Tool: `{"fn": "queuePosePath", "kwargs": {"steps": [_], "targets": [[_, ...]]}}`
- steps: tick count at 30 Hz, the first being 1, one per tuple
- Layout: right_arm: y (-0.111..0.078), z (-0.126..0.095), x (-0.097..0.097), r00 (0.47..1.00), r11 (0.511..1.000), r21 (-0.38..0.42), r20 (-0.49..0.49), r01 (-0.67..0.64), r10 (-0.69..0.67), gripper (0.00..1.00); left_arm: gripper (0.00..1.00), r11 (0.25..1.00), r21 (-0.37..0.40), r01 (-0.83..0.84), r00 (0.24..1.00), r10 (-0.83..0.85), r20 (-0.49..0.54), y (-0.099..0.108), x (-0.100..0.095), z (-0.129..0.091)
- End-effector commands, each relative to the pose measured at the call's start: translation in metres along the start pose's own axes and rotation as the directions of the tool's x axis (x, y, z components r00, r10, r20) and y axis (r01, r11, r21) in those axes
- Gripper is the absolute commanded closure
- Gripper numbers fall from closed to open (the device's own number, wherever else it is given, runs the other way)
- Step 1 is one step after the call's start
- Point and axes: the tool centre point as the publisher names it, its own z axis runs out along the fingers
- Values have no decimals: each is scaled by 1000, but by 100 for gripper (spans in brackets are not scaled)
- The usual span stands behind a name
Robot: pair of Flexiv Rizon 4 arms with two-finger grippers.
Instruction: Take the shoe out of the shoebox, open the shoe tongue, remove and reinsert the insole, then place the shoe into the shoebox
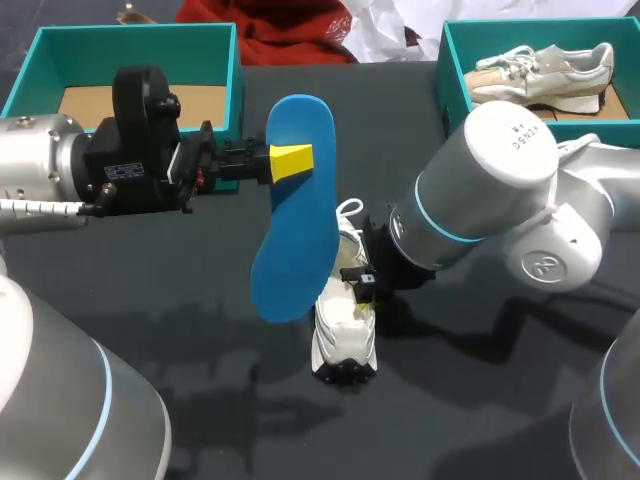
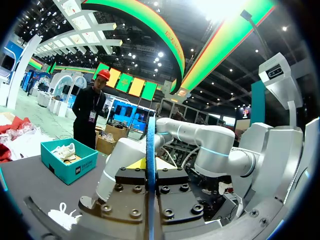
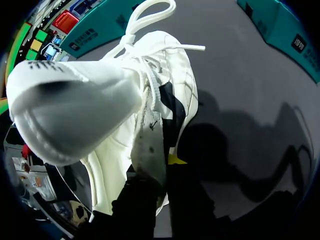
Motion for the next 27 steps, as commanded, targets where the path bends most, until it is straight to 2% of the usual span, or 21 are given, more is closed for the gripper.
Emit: {"fn": "queuePosePath", "kwargs": {"steps": [1, 2, 3, 4, 7, 10, 21, 22, 23, 27], "targets": [[-2, 4, -1, 1000, 1000, -3, -16, -3, 3, 85, 100, 1000, 1, 0, 1000, 0, -2, 0, -3, 4], [-1, 2, -1, 1000, 1000, -1, -20, -3, 3, 61, 100, 1000, 1, 0, 1000, 0, -2, 0, -3, 4], [-1, -2, 1, 1000, 1000, 0, -26, -1, 1, 28, 100, 1000, 1, 0, 1000, 0, -2, 0, -3, 4], [0, -7, 2, 1000, 1000, -1, -26, -1, 1, 0, 100, 1000, 1, 0, 1000, 0, -2, 0, -3, 4], [2, -24, 7, 999, 1000, -1, -45, 10, -10, 0, 100, 1000, 1, 0, 1000, 0, -2, 0, -3, 4], [6, -44, 7, 992, 998, 4, -116, 59, -58, 0, 100, 1000, 1, 0, 1000, 0, -2, 0, -3, 4], [6, -44, 7, 992, 998, 4, -116, 59, -58, 0, 100, 1000, 1, 0, 1000, 0, -2, 0, -3, 4], [5, -33, 3, 981, 999, 15, -193, 37, -33, 0, 100, 1000, 1, 0, 1000, 0, -2, 0, -3, 4], [5, -35, 2, 969, 999, -1, -247, 33, -33, 0, 100, 1000, 1, 0, 1000, 0, -2, 0, -3, 4], [9, -66, 2, 957, 997, -72, -288, 8, -29, 0, 100, 1000, 1, 0, 1000, 0, -2, 0, -3, 4]]}}
